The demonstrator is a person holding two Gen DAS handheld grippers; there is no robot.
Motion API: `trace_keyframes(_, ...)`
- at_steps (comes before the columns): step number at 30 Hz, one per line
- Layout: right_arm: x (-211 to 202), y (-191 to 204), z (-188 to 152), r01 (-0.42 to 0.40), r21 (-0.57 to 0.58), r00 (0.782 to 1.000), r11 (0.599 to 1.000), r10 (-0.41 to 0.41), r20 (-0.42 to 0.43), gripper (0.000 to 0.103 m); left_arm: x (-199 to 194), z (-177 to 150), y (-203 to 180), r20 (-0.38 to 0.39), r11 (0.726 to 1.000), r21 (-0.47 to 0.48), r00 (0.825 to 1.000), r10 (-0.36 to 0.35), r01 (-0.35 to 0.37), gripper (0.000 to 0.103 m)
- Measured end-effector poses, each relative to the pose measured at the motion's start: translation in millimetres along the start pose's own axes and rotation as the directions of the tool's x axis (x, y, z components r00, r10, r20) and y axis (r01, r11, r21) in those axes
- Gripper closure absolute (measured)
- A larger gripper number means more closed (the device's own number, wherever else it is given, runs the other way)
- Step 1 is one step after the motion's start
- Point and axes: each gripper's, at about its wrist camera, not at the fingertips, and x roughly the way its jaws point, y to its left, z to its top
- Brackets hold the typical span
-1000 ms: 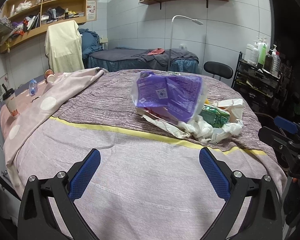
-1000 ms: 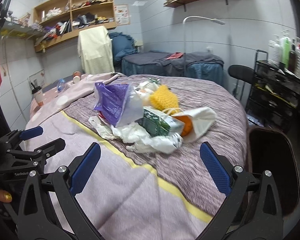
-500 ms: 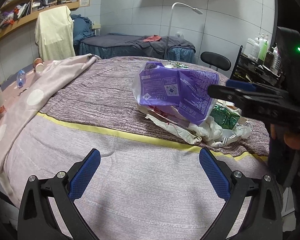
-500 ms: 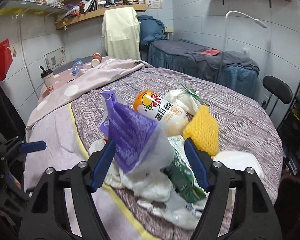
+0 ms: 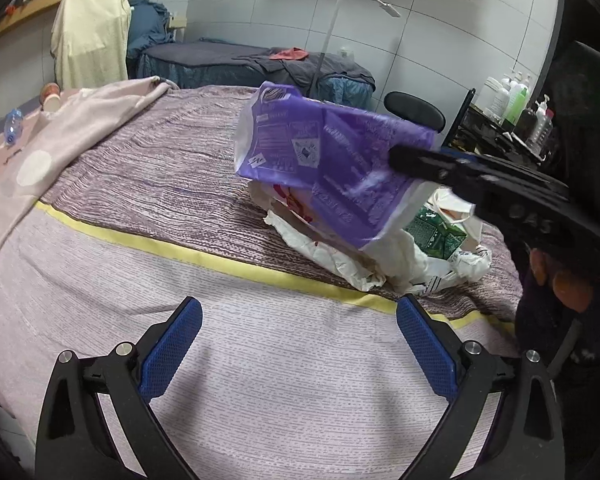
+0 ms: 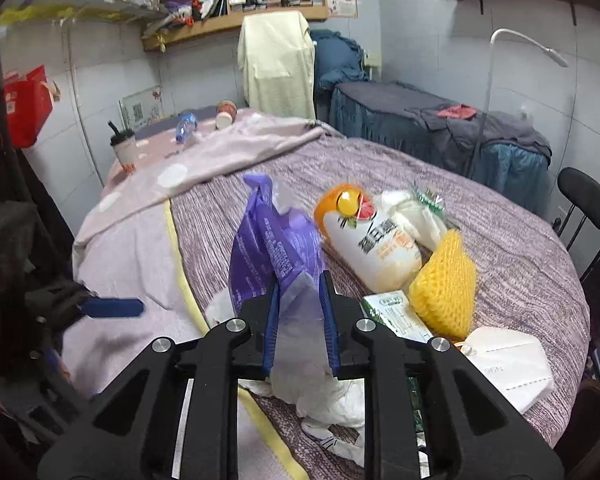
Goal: Collect trash
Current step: 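Lift the purple bag with the right tool while the left tool grasps the white red-printed bag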
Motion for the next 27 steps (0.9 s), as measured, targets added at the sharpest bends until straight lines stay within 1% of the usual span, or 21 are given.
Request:
trace_keyframes(3,-24.4,-2.9,3.6,0.0,0.028,0.998,1.0,-0.002,0.065,0.083,2.0,7.4,5.0,0.0,0.999,-0.025,1.0,-0.028,0.028,0.008)
trace_keyframes(9,-77.9,-12.9,3.4,0.069,0.085,0.981,0.994,-0.083,0.176,0.083,13.4,25.2,14.3,-0.003,0.995,-0.074,0.997,-0.073,0.073,0.009)
trace_keyframes(14,-110.1,-18.9,-6.4,0.135,0.11,0.965,0.985,-0.156,0.212,0.083,34.7,42.4,19.6,-0.039,0.986,-0.128,0.992,-0.117,0.111,0.017)
trace_keyframes(20,-135.5,-25.6,-23.4,0.19,0.148,0.949,0.97,-0.22,0.227,0.083,67.6,58.1,18.8,-0.103,0.983,-0.145,0.986,-0.13,0.114,0.029)
trace_keyframes(22,-140.5,-29.1,-29.4,0.2,0.168,0.947,0.965,-0.235,0.221,0.083,78.0,62.2,16.1,-0.125,0.984,-0.138,0.983,-0.132,0.114,0.034)
trace_keyframes(24,-143.0,-33.5,-34.5,0.211,0.189,0.944,0.959,-0.25,0.216,0.083,85.1,64.2,13.5,-0.143,0.984,-0.131,0.98,-0.136,0.118,0.048)
trace_keyframes(25,-144.8,-35.8,-38.1,0.215,0.201,0.942,0.956,-0.257,0.213,0.083,87.5,64.2,12.0,-0.147,0.984,-0.129,0.979,-0.139,0.121,0.051)
trace_keyframes(27,-148.9,-40.6,-44.6,0.224,0.219,0.94,0.949,-0.27,0.209,0.083,89.6,63.3,9.0,-0.15,0.985,-0.123,0.979,-0.138,0.12,0.071)
